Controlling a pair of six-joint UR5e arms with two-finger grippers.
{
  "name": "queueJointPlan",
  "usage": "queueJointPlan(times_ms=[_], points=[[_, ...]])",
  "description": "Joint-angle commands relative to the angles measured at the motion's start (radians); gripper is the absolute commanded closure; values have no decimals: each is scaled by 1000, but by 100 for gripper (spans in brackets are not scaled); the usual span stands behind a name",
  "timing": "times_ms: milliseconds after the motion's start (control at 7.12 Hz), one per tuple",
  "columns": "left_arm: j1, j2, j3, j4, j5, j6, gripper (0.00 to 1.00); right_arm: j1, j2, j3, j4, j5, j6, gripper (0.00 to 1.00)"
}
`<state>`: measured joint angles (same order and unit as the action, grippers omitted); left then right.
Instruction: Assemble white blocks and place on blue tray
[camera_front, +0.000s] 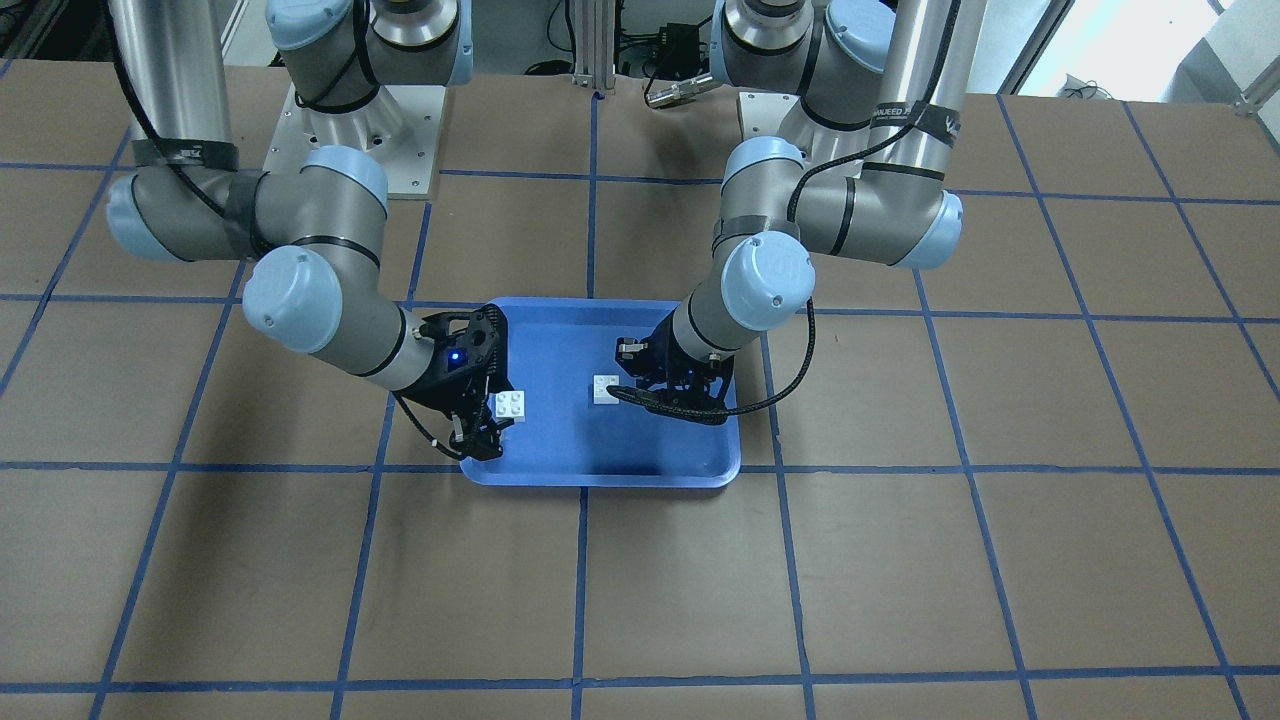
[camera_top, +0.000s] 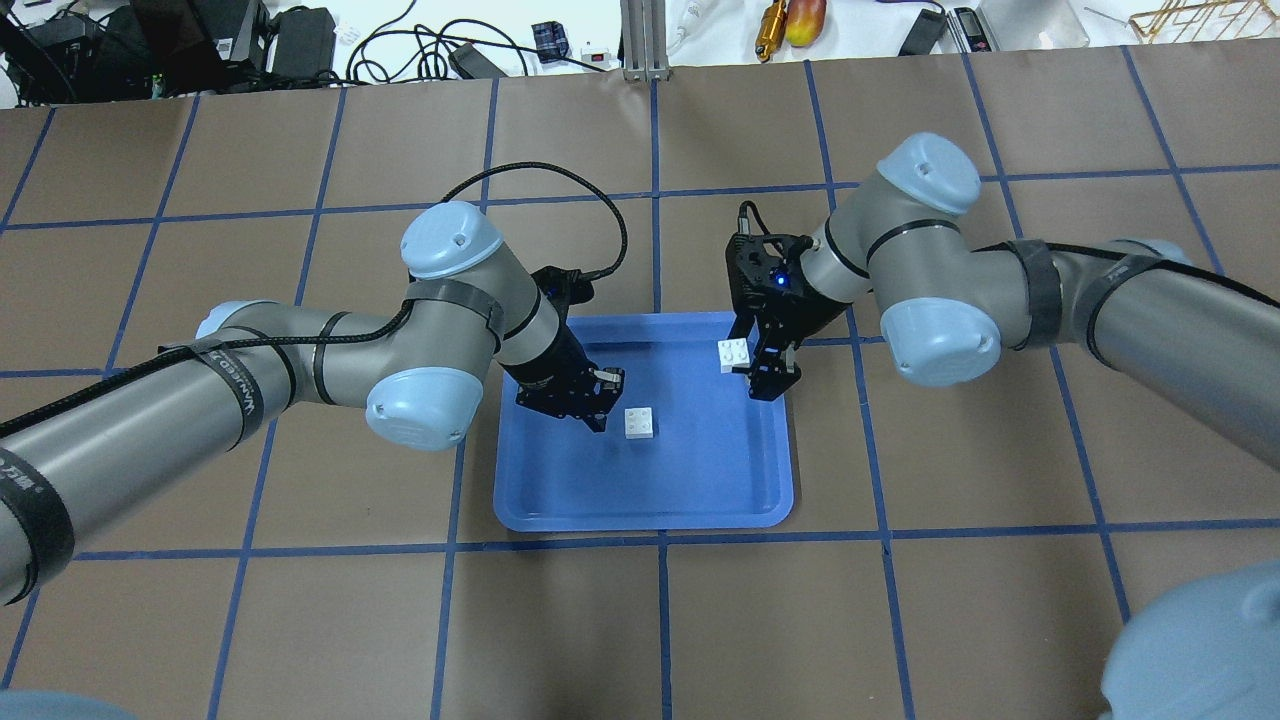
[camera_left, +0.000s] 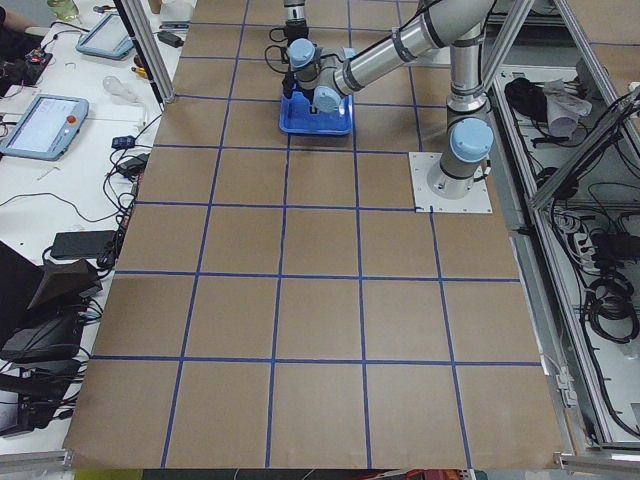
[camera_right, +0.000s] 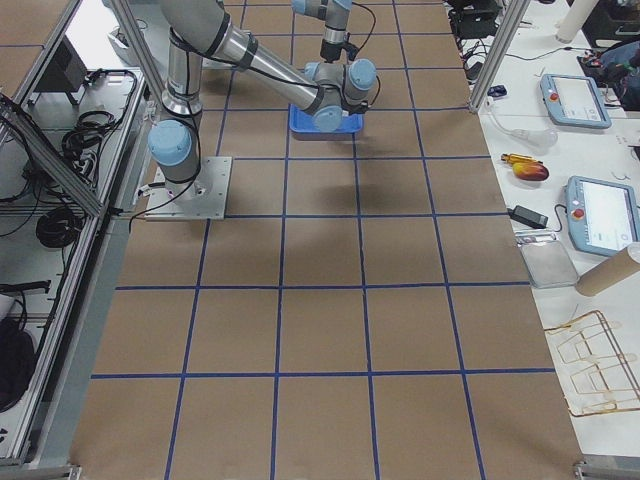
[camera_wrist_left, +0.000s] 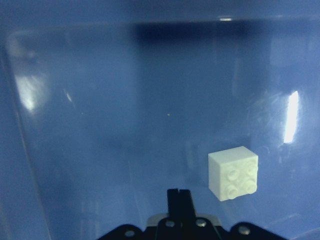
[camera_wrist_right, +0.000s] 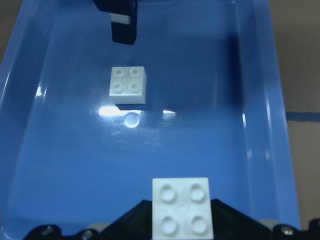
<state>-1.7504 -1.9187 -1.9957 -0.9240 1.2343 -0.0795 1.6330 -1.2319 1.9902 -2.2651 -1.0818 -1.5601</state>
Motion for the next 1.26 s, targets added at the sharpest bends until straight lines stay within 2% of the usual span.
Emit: queueJointPlan(times_ms=[0, 562, 1124], points=[[2, -16, -11, 33, -51, -12, 87, 62, -3, 119, -178, -10, 78, 90], [2, -14, -17, 33, -61, -79, 87, 114, 3, 128, -208, 5, 193, 90], [2, -19, -3, 34, -58, -77, 87, 136, 61, 128, -329, 6, 215, 90]])
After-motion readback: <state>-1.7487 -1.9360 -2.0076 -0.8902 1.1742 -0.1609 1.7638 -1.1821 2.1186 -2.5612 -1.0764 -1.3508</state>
